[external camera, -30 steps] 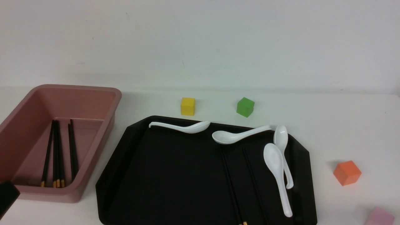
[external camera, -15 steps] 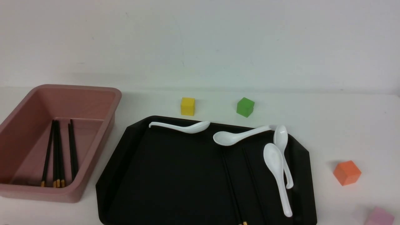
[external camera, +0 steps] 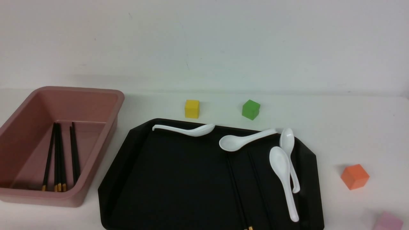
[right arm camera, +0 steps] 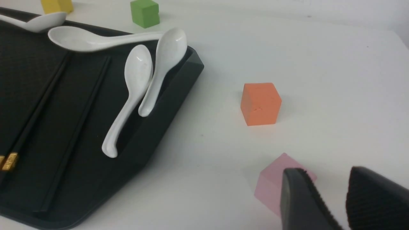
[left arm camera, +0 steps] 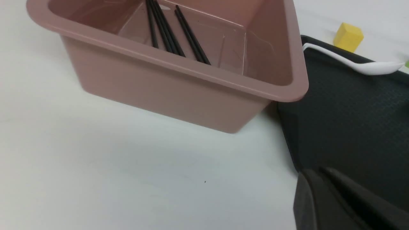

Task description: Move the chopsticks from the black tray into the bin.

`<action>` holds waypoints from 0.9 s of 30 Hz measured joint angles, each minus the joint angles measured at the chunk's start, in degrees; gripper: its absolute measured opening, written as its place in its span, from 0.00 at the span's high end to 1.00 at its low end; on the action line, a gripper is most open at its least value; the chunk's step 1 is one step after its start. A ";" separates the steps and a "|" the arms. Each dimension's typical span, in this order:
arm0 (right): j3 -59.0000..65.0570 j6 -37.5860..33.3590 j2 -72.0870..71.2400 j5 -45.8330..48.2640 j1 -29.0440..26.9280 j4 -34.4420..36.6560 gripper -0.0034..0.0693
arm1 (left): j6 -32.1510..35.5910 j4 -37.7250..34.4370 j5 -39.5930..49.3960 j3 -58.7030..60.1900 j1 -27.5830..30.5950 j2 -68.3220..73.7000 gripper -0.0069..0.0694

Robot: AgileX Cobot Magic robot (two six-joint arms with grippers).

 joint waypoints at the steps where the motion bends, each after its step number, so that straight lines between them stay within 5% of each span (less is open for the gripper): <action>1: 0.00 0.00 0.00 0.00 0.00 0.00 0.62 | 0.00 0.00 0.00 0.00 -0.06 0.00 0.90; 27: 0.00 0.00 0.00 0.00 0.00 0.00 0.62 | -0.05 0.05 0.00 0.00 -0.06 0.00 0.86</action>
